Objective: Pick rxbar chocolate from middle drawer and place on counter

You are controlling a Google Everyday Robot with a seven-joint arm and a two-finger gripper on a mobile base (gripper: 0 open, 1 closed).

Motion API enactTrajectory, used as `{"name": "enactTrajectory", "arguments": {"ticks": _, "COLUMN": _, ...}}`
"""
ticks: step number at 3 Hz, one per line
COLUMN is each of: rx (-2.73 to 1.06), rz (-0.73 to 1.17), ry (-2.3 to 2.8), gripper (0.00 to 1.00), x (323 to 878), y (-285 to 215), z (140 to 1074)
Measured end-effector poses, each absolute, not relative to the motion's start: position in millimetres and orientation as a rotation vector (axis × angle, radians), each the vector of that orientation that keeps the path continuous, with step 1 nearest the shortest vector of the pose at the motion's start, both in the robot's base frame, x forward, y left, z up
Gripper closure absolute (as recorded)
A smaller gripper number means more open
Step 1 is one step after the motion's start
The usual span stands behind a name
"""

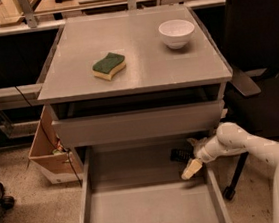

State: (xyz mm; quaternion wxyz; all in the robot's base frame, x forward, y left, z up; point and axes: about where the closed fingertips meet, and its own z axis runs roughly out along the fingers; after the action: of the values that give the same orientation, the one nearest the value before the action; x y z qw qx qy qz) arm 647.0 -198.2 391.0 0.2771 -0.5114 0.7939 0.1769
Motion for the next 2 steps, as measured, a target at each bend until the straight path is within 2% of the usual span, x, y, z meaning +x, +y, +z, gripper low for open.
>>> {"name": "enactTrajectory", "arguments": {"ticks": 2, "rx": -1.244, "rz": 0.353, "ry": 2.173, "gripper": 0.00, "x": 609.7, "y": -177.3, "z": 389.2}}
